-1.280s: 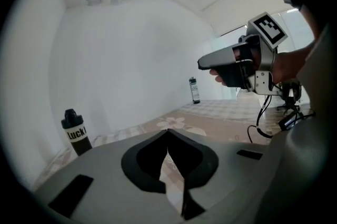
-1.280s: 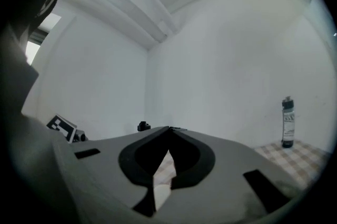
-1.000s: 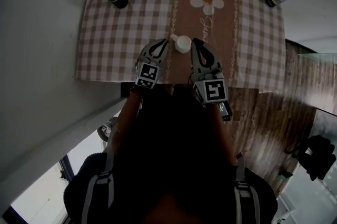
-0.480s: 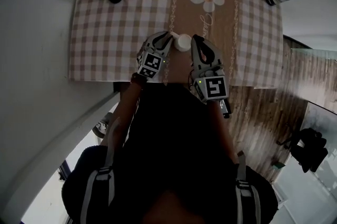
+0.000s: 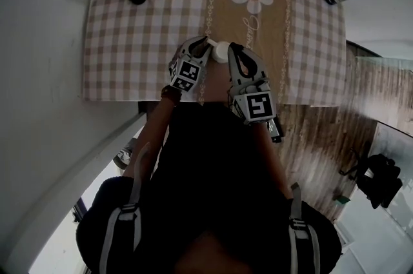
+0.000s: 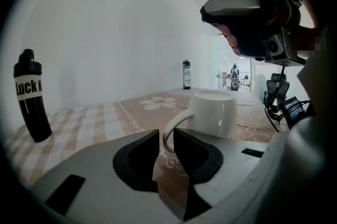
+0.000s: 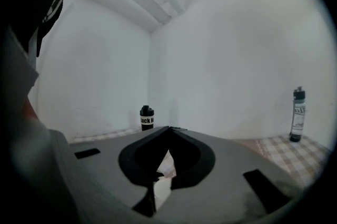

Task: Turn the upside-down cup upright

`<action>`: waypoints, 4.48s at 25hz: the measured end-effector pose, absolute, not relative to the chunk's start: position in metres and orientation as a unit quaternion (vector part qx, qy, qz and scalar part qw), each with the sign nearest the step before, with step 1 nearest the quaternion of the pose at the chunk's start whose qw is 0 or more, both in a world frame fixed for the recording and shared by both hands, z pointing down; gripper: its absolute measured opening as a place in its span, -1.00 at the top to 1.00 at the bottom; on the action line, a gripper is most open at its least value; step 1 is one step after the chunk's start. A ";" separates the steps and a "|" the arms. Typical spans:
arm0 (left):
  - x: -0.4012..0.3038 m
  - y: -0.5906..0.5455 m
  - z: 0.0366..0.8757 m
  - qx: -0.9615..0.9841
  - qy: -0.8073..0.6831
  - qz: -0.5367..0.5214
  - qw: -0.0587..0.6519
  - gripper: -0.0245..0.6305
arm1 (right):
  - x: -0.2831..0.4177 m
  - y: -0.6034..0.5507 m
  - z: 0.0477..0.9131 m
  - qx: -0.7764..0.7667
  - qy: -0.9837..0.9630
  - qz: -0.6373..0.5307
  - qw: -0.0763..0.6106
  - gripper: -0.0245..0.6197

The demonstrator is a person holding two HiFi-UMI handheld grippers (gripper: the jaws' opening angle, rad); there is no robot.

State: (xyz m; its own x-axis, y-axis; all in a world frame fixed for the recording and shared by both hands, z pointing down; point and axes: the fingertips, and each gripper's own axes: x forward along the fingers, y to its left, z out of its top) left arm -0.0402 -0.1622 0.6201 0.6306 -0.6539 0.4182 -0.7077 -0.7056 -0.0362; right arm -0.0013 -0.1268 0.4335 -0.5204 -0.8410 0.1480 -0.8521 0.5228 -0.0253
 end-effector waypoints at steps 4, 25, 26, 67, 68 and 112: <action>-0.037 -0.169 0.622 0.901 -0.376 0.204 0.072 0.68 | -0.004 -0.128 0.437 0.482 -0.873 0.049 0.063 0.90; -0.051 -0.176 0.566 0.888 -0.413 0.159 0.127 0.71 | 0.025 -0.120 0.441 0.479 -0.875 0.056 0.042 0.77; -0.054 -0.177 0.551 0.887 -0.417 0.152 0.125 0.71 | 0.023 -0.119 0.442 0.477 -0.877 0.055 0.039 0.64; -0.045 -0.076 0.422 0.944 -0.288 0.039 0.155 -0.02 | -0.020 -0.104 0.471 0.401 -0.869 -0.206 0.202 -0.40; -0.034 -0.072 0.421 0.947 -0.278 0.042 0.159 -0.12 | -0.022 -0.105 0.474 0.404 -0.860 -0.222 0.217 -0.40; -0.010 -0.077 0.472 0.934 -0.299 0.053 0.188 -0.13 | -0.039 -0.105 0.493 0.378 -0.783 -0.372 0.325 -0.43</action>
